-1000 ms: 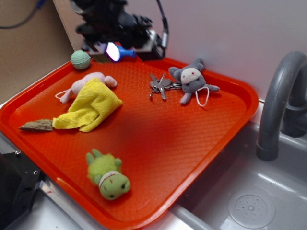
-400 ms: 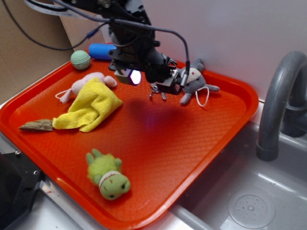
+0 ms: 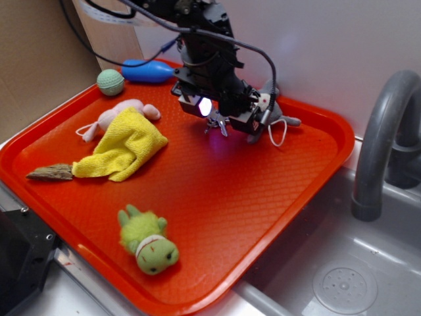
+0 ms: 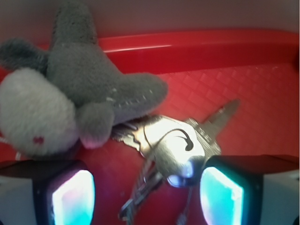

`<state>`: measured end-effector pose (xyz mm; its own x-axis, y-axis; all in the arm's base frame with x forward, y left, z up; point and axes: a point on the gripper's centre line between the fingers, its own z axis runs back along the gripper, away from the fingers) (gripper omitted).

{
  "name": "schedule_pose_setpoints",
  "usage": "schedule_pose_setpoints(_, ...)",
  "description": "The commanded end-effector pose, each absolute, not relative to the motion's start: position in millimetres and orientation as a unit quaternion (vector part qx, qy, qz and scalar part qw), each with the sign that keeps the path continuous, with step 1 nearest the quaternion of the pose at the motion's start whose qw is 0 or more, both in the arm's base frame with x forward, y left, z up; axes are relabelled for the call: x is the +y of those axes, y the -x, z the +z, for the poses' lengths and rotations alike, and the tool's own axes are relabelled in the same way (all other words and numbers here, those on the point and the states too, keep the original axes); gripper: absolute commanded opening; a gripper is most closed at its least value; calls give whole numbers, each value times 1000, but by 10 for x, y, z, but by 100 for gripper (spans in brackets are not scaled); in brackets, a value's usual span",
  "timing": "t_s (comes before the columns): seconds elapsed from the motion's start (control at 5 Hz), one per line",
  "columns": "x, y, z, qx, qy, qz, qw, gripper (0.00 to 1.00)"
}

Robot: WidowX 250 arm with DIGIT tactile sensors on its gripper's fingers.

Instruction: Grab the silver keys.

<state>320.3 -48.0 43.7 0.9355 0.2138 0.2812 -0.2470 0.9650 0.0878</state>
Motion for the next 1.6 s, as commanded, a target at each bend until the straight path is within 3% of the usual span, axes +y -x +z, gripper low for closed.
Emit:
schedule_pose_setpoints(0.0,-357,-3302,618,-153,-63,126,978,0)
schedule_pose_setpoints(0.2,-299,-3292,613,-137,-81,111,981,0)
schedule_pose_setpoints(0.4,-257,-3111,1061,-149,-73,82,983,0)
schedule_pose_setpoints(0.6,-205,-2703,1533,-155,4,61,986,0)
schedule_pose_setpoints(0.8,-255,-2310,2012,-134,71,13,988,0)
schedule_pose_setpoints(1.0,-442,-2053,2504,-124,70,-25,989,0)
schedule_pose_setpoints(1.2,-491,-1987,2604,-87,82,-28,992,0)
schedule_pose_setpoints(1.4,-499,-2024,2575,-68,70,-31,995,0)
